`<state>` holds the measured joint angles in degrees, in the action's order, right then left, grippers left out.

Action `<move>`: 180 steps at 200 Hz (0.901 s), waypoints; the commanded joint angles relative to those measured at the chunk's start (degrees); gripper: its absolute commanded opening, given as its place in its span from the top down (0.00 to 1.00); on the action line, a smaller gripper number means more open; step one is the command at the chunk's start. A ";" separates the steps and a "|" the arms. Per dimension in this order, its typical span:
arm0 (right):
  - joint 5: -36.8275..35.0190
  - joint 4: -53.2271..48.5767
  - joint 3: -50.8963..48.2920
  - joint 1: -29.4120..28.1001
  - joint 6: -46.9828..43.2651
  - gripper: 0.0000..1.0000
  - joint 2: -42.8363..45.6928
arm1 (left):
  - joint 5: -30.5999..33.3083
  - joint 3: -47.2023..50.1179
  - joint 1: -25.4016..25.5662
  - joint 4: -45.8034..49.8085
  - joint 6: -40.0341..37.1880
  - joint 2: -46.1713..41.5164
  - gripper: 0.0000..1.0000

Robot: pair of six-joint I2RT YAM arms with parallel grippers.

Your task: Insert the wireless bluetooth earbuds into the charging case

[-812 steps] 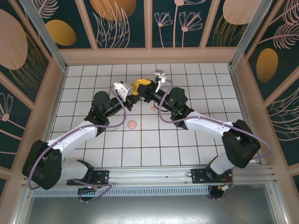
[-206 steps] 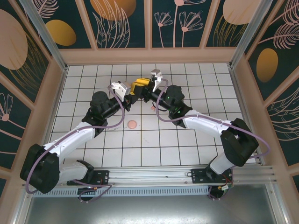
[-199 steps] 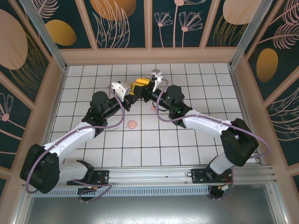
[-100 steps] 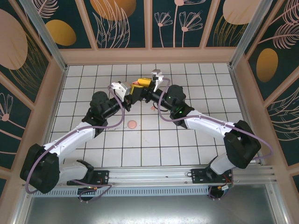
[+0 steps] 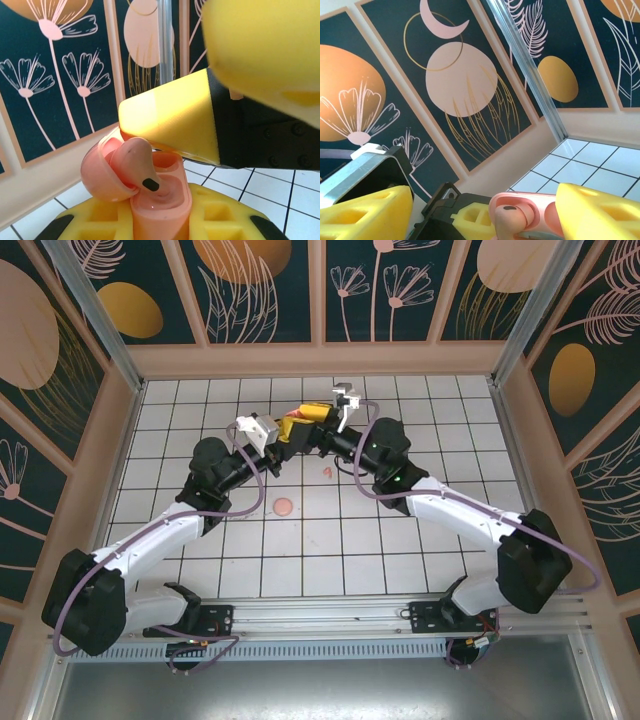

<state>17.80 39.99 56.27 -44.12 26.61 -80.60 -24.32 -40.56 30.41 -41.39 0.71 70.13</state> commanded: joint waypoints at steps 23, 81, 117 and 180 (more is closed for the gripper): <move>-0.78 -6.04 -1.44 1.21 3.51 0.23 4.37 | -2.66 -0.14 0.70 -11.15 0.62 -2.55 1.00; -4.44 -12.57 -5.01 2.65 4.98 0.23 10.66 | -2.84 2.11 0.69 -10.75 0.99 -1.71 1.00; -4.36 -14.34 -8.53 3.40 5.81 0.23 14.77 | -2.58 3.49 0.70 -10.38 1.26 -0.71 1.00; -8.86 -24.68 -7.21 4.30 5.22 0.23 15.72 | -2.75 7.33 0.70 -13.25 4.91 3.43 1.00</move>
<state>12.38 22.02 47.35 -40.14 31.92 -65.06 -26.39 -35.48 30.76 -50.35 2.94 72.38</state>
